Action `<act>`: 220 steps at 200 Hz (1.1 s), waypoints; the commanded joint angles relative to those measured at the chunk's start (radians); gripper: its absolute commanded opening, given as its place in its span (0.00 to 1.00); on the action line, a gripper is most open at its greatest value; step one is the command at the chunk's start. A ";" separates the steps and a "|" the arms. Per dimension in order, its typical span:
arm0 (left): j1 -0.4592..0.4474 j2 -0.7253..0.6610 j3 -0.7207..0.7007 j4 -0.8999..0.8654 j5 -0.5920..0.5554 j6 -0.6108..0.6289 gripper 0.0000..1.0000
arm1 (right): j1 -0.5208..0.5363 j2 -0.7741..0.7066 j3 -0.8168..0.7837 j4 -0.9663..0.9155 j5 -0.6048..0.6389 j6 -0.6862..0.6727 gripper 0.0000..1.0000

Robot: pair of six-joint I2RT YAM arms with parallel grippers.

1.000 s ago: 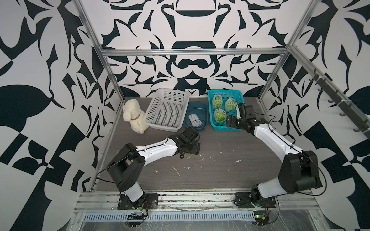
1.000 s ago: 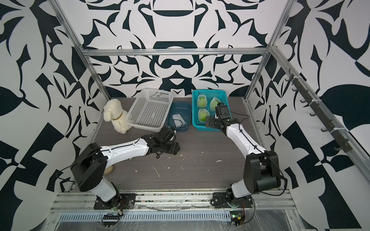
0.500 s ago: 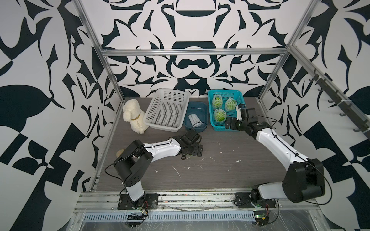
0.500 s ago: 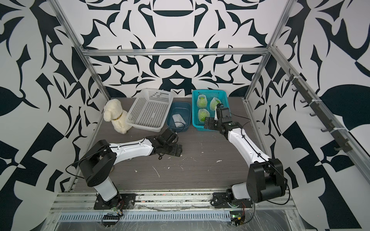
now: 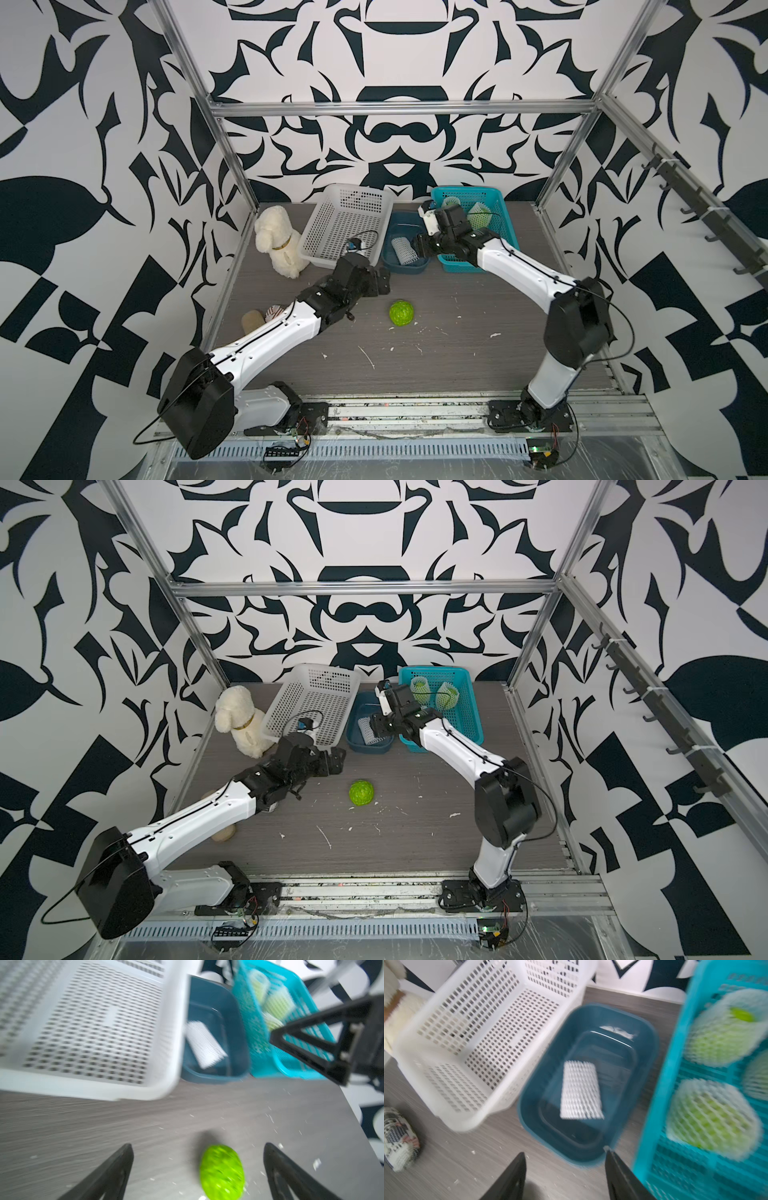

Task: Sleeve custard apples in foam nets
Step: Place the custard apple at the center of the board, then pick up the foam net from the storage box.

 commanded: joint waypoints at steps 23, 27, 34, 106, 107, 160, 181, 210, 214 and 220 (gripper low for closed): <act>0.155 0.009 -0.028 0.125 0.090 -0.026 0.99 | 0.001 0.217 0.291 -0.157 0.058 -0.064 0.59; 0.160 0.017 -0.022 0.123 0.095 -0.023 0.99 | 0.001 0.233 0.309 -0.163 0.067 -0.071 0.59; 0.170 0.023 -0.010 0.121 0.108 -0.015 1.00 | 0.001 0.259 0.338 -0.167 0.076 -0.084 0.59; 0.200 0.147 0.011 0.123 0.197 -0.056 0.99 | 0.003 0.535 0.608 -0.261 0.069 -0.067 0.61; 0.200 0.145 0.009 0.124 0.198 -0.058 1.00 | 0.004 0.537 0.609 -0.260 0.065 -0.066 0.61; 0.200 0.062 -0.042 0.111 0.211 -0.058 1.00 | 0.001 0.612 0.669 -0.247 0.022 0.004 0.15; 0.199 0.041 -0.049 0.120 0.238 -0.033 0.98 | -0.002 0.578 0.661 -0.241 0.019 0.039 0.02; 0.197 0.038 -0.054 0.154 0.305 0.045 0.92 | -0.007 0.464 0.600 -0.220 0.021 0.091 0.00; 0.198 0.038 -0.051 0.153 0.312 0.059 0.91 | -0.009 0.445 0.588 -0.216 0.020 0.101 0.00; 0.194 0.038 -0.044 0.150 0.319 0.080 0.90 | -0.010 0.414 0.568 -0.209 0.020 0.116 0.00</act>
